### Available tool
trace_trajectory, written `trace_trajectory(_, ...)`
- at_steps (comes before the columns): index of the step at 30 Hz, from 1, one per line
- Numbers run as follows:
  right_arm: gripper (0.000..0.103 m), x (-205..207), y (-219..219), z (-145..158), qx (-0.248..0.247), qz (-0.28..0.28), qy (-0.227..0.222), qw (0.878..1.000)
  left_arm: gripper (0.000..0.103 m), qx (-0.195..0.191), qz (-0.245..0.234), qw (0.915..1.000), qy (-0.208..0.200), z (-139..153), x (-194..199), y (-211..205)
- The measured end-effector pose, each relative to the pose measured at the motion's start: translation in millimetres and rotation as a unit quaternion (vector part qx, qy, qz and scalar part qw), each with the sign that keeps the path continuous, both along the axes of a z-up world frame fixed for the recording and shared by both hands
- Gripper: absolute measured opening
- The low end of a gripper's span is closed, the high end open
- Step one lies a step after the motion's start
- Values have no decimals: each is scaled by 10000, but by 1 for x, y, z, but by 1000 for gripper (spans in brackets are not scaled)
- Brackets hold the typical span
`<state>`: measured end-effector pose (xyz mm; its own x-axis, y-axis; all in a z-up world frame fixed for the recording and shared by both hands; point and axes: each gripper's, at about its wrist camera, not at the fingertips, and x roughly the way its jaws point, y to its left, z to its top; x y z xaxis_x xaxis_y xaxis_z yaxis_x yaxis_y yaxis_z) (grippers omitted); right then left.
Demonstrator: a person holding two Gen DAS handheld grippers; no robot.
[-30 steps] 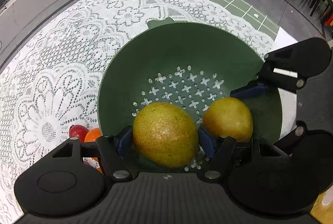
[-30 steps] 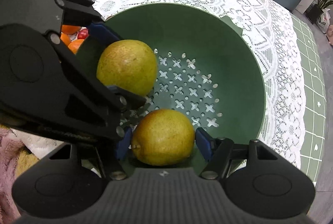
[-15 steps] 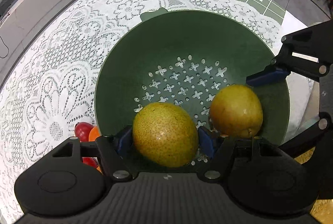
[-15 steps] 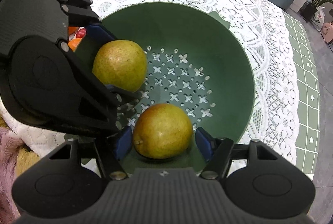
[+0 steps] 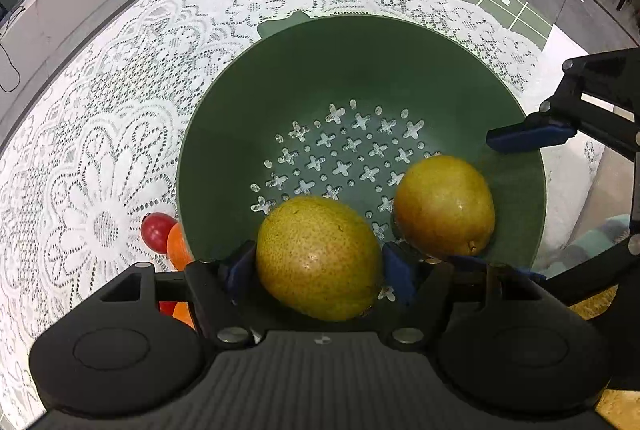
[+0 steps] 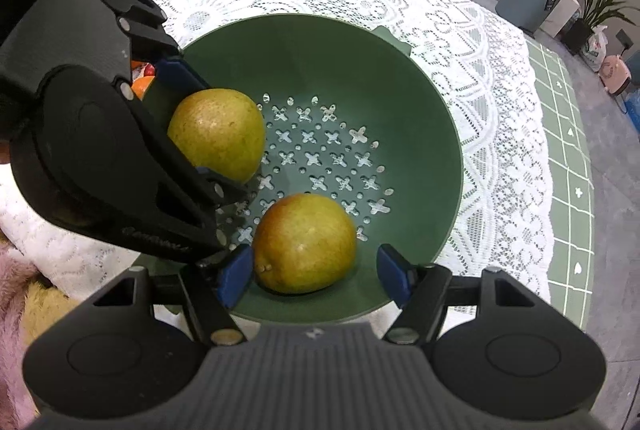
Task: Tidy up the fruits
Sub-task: 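Open both tools to release the pears into the colander and withdraw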
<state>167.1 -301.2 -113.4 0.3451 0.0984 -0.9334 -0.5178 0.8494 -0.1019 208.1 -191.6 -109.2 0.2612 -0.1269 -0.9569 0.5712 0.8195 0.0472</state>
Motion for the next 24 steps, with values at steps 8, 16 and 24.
trace_trajectory(8,81,-4,-3,13,173,65,-66,9998,89,-313,290,9991,-76,12,0,6)
trace_trajectory(16,81,-6,-6,21,363,-74,-110,9993,89,-519,553,9964,-380,27,-7,18)
trace_trajectory(24,86,-13,-13,36,663,-479,-458,9956,89,-1025,874,9873,-844,58,-23,36)
